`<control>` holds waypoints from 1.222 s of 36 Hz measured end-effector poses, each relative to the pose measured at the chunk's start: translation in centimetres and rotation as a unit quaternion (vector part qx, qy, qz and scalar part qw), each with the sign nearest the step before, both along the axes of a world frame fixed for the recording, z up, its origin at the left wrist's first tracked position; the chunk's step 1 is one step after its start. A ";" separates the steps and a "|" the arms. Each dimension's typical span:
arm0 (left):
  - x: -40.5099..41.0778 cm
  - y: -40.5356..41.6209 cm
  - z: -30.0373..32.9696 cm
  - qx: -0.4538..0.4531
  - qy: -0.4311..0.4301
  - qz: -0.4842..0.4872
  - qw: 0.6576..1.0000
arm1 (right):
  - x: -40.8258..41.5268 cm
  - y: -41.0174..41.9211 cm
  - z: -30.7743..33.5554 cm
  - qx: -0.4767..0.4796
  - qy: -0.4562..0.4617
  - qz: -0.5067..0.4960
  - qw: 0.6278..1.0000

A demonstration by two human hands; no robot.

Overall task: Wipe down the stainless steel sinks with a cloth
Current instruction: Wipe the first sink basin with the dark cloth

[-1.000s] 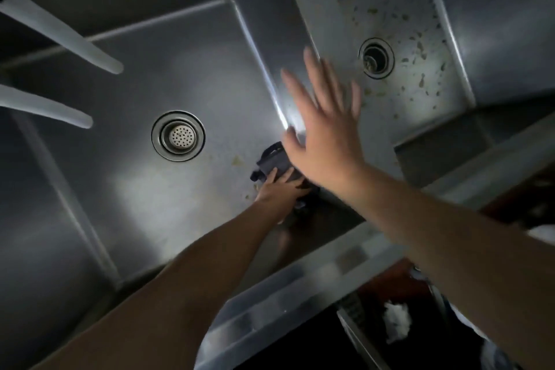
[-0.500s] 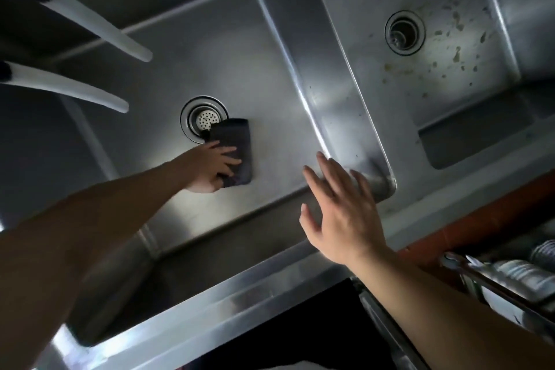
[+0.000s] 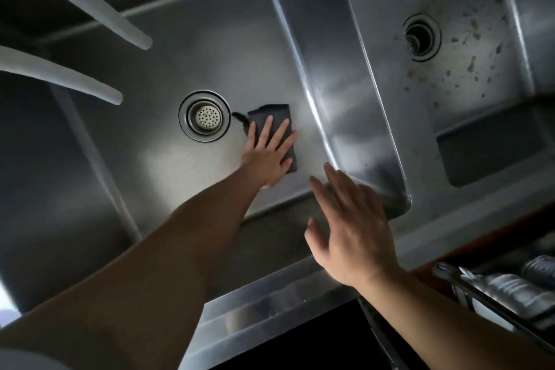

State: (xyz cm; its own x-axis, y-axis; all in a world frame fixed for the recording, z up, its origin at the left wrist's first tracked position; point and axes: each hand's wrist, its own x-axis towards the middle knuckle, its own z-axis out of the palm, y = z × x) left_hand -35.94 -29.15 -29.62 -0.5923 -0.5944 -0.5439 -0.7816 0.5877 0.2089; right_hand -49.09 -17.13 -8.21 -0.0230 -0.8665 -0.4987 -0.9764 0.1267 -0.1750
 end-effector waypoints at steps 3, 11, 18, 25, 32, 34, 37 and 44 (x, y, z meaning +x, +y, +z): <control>1.3 -1.7 -0.3 -0.017 0.003 -0.057 0.998 | 0.0 0.0 -0.1 0.000 0.003 0.002 1.000; 12.9 -1.2 1.0 -0.028 -0.080 0.087 0.993 | 0.4 -0.2 0.3 0.020 0.000 -0.024 1.000; 25.1 3.3 2.2 0.026 -0.214 0.321 0.922 | 0.4 -0.2 0.5 0.020 -0.003 -0.023 1.000; 20.6 5.0 2.5 0.100 -0.200 0.436 0.872 | 0.4 -0.1 0.5 0.026 -0.003 -0.025 0.999; 20.2 11.5 3.0 0.222 -0.188 0.303 0.907 | 0.5 -0.2 0.7 0.025 -0.009 -0.042 0.999; 20.6 11.9 2.9 0.259 -0.173 0.304 0.900 | 0.5 -0.1 0.7 0.024 -0.013 -0.046 0.999; 21.2 11.4 2.7 0.287 -0.160 0.307 0.893 | 0.5 -0.2 0.8 0.028 -0.011 -0.044 0.999; 21.0 10.7 1.5 0.254 -0.146 0.318 0.902 | 0.5 -0.1 0.8 0.019 -0.017 -0.050 0.998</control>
